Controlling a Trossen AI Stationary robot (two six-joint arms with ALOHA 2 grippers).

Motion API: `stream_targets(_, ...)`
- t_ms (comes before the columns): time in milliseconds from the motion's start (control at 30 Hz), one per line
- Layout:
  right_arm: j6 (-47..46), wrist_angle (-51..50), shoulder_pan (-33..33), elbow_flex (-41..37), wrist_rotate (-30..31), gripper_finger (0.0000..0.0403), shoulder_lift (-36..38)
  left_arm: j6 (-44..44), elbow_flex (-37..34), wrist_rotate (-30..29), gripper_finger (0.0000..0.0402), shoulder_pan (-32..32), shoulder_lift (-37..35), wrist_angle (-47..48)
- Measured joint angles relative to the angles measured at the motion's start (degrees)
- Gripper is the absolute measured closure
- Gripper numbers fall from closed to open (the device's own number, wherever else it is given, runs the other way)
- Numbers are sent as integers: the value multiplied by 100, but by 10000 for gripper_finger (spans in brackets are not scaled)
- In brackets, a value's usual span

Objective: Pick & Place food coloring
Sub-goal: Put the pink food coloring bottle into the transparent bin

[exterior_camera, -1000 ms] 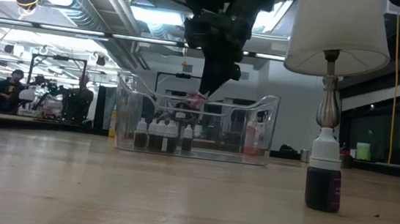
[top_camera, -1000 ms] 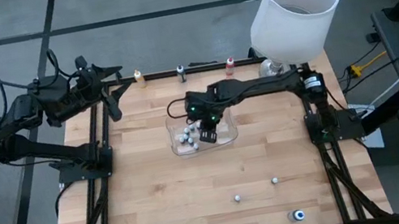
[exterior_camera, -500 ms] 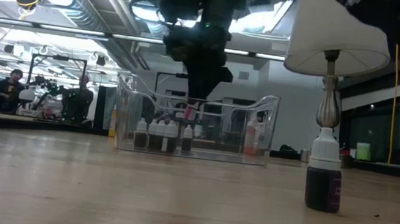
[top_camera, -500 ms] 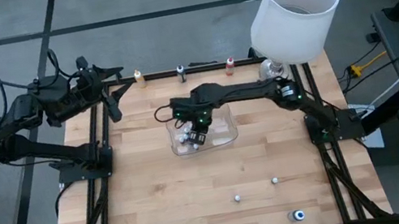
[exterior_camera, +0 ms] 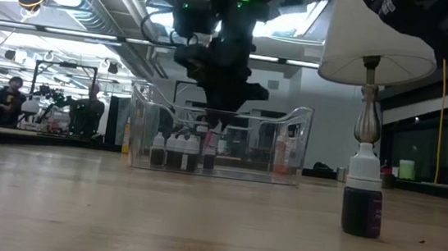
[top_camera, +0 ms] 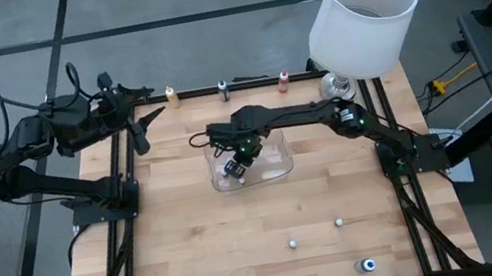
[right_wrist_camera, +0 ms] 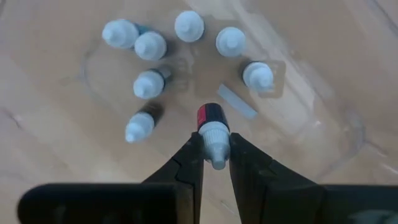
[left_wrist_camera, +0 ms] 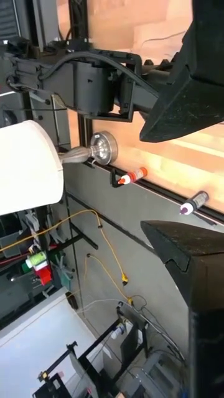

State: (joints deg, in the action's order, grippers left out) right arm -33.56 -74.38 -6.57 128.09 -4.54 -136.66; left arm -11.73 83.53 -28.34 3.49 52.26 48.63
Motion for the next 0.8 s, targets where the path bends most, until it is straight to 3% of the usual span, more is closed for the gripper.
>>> stream_targets(367,-1169,86,18,0,-2,337,-30,-368,0,588,190,0,-8,58)
stream_targets(800,-2354,431,129,-4,174,337,-171,-930,-2,597,194,0,-100,137)
